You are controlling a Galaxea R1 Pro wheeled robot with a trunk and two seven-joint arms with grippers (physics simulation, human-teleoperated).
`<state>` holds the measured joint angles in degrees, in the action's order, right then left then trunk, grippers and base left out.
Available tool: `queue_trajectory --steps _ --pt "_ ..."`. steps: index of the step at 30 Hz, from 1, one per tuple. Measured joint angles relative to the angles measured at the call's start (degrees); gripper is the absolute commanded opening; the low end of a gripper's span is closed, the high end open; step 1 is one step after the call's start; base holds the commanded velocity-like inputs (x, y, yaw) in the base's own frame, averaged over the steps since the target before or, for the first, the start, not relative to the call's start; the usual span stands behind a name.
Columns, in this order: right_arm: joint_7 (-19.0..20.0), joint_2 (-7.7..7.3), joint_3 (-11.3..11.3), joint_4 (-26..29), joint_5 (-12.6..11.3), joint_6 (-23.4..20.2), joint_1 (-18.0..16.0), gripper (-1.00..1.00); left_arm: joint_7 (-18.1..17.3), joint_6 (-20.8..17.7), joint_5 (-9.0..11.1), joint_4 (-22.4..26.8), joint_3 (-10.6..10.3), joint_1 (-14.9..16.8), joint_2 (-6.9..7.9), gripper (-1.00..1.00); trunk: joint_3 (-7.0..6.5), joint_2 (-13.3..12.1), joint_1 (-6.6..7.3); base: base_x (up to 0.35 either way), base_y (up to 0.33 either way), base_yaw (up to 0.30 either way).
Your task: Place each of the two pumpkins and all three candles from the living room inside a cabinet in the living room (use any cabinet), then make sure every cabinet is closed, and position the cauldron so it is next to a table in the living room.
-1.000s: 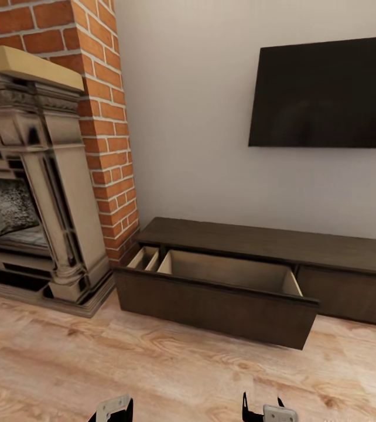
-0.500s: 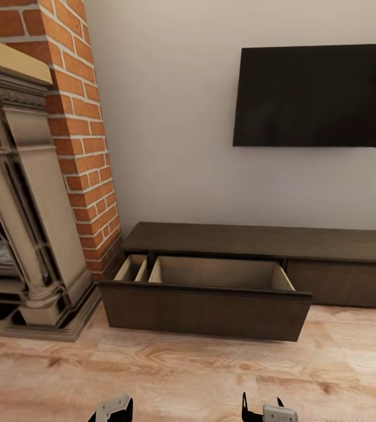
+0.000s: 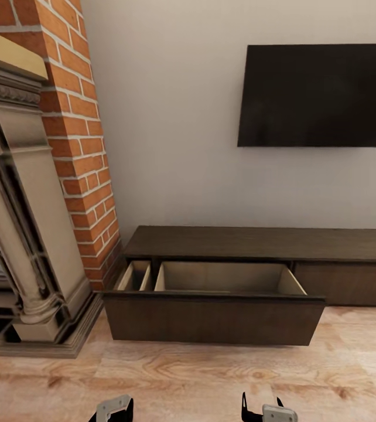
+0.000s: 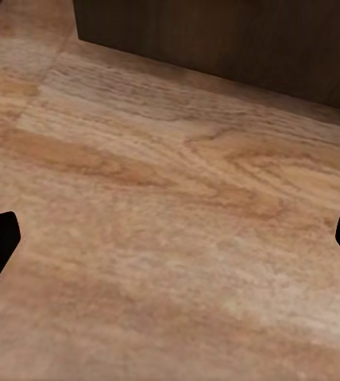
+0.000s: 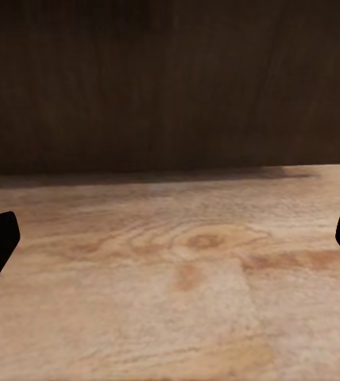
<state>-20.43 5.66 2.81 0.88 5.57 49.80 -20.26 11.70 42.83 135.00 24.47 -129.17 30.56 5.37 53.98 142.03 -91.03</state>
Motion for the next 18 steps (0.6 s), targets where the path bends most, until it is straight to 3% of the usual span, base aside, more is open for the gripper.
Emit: queue_trajectory --steps 8,14,18 --pt "0.02 -0.12 0.03 -0.02 0.09 0.03 0.00 1.00 -0.05 0.17 0.00 -0.05 0.08 0.00 -0.54 1.00 0.00 0.00 -0.01 0.007 0.009 0.000" --pt "0.02 -0.21 0.08 0.03 0.12 0.03 0.00 1.00 0.10 0.13 0.00 -0.12 0.09 0.00 -3.57 1.00 0.54 1.17 -0.65 0.000 0.000 0.000" --pt "0.02 -0.12 0.11 0.04 0.19 0.03 0.00 1.00 0.23 0.11 0.00 -0.27 0.16 0.00 -4.10 1.00 1.42 1.23 -0.76 0.000 0.000 0.000"
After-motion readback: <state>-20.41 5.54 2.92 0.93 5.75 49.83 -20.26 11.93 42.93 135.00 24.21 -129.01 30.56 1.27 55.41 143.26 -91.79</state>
